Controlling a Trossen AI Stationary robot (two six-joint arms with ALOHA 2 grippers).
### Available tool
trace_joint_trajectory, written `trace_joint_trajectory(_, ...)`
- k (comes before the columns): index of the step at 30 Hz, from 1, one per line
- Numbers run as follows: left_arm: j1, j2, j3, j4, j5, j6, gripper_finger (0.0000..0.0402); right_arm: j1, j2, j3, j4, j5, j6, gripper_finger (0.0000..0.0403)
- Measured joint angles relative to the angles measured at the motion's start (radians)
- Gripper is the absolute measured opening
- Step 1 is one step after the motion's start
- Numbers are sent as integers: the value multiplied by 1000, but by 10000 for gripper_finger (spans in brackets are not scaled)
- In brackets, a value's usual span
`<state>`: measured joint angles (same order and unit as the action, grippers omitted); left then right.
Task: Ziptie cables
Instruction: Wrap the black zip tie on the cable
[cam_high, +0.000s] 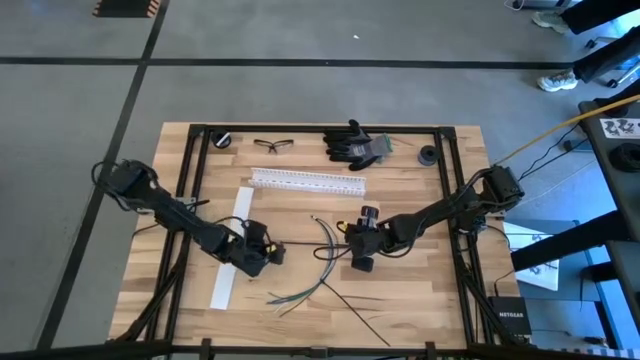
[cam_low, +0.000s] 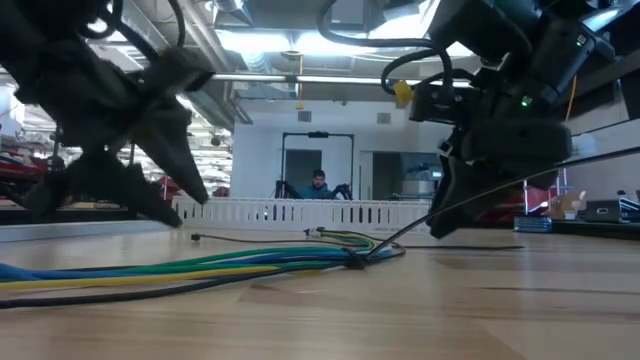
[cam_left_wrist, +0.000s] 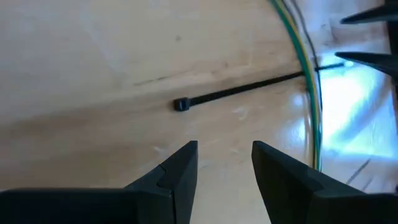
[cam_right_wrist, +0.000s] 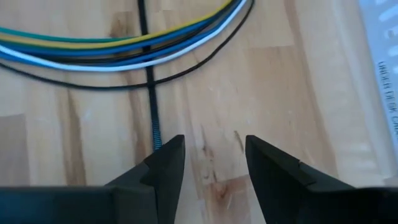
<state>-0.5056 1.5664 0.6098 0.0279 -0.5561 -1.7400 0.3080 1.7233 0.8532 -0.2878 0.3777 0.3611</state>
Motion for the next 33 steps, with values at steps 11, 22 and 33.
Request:
trace_joint_trajectory(11, 73, 133, 48, 22, 14, -113, 136, -1, 0, 0, 10, 83, 0, 156)
trace_joint_trajectory(22, 130, 184, 58, 37, -29, -112, 136, 0, 16, 1, 15, 85, 24, 156)
trace_joint_trajectory(33, 136, 190, 52, 25, -179, 23, 137, -1, 16, 3, 253, 75, -112, 156)
